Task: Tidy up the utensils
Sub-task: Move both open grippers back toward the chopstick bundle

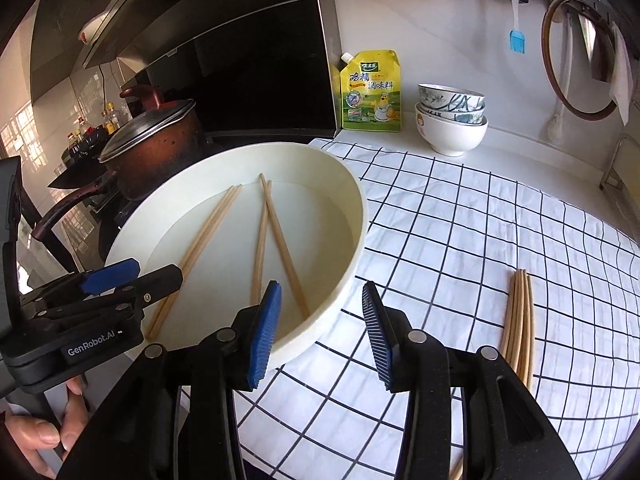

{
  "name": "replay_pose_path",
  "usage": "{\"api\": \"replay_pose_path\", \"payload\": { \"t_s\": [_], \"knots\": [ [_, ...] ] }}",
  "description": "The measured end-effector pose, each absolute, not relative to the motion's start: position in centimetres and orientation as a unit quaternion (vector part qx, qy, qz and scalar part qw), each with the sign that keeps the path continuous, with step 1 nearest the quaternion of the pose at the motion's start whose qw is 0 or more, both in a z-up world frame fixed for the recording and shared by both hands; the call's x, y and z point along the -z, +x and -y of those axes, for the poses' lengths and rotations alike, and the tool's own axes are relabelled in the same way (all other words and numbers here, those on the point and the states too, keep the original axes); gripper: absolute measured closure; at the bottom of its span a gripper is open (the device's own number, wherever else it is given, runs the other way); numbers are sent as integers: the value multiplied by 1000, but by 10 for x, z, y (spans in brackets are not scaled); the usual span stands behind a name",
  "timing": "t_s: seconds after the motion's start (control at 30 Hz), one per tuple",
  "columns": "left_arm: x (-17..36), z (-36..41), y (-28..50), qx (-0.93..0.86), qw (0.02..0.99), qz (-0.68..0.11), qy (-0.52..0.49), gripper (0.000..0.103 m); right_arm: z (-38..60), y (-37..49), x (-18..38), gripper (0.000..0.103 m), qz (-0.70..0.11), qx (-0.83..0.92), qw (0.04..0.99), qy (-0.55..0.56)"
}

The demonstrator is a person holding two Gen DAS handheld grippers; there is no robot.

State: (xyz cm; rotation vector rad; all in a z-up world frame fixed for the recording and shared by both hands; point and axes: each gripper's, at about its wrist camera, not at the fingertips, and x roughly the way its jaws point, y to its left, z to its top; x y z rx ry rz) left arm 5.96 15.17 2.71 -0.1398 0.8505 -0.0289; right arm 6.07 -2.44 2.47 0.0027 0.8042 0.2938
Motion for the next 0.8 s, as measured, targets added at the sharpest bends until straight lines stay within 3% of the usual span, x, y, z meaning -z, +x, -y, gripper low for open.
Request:
{"api": "replay_pose_path", "payload": {
  "t_s": [0.27, 0.4, 0.67, 0.8],
  "knots": [
    [-31, -110, 45, 43, 912, -406, -47, 32, 69, 39, -29, 57, -381, -114, 917, 14],
    [-33, -87, 39, 59, 913, -402, -36, 23, 96, 27, -29, 44, -378, -96, 921, 24],
    [-34, -38, 29, 103, 913, -394, -16, 12, 152, 2, -20, 31, -381, -52, 922, 43],
    [-32, -15, 26, 117, 911, -396, 5, 12, 179, -8, -13, 28, -386, -28, 920, 58]
  ]
}}
